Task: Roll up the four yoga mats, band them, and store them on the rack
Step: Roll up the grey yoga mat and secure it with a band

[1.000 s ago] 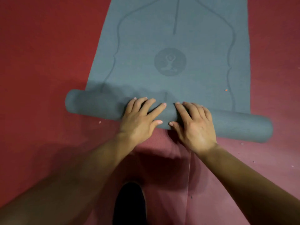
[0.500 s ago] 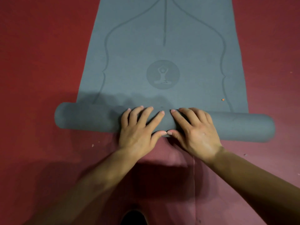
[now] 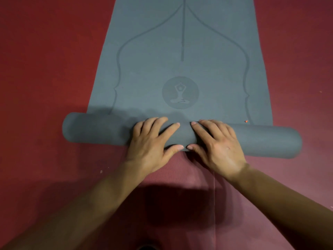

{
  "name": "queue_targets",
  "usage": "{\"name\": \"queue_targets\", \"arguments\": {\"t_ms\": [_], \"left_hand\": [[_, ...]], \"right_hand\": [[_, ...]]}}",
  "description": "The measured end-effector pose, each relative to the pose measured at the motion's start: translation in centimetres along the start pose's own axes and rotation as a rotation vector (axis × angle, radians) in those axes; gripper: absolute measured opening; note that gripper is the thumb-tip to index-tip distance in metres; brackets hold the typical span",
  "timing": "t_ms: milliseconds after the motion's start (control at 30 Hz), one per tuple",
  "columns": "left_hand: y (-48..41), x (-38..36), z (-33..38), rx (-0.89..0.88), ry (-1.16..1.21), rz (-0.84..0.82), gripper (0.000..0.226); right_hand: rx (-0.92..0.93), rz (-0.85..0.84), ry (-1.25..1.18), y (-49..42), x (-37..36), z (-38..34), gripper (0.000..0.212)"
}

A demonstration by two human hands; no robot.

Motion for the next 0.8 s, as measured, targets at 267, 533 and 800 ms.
{"name": "queue_targets", "arguments": {"t_ms": [267, 533, 800], "left_hand": [[-2.3, -0.2, -0.2, 0.006, -0.056, -0.026, 0.050], [-2.6, -0.6, 0.0, 0.031, -0.023, -0.038, 0.055], [-5.5, -1.1, -0.3, 0.018, -0.052, -0.109, 0.052]], "right_hand": [[-0.056, 0.010, 0.049, 0.3, -0.5, 0.3, 0.066], [0.007, -0.007, 0.078, -1.7, -0.5, 1.6, 0.067], [-0.049, 0.024, 0.082, -2.7, -0.3, 3.1, 0.070]]}}
Point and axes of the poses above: each hand's wrist, its own y-axis away from the middle knuckle, its own x-axis out of the back of the hand, z = x × y, the point moved 7 cm from there along -y, towards the middle knuckle, and after that the axes turned 11 degrees about x, right-handed, at the moved point
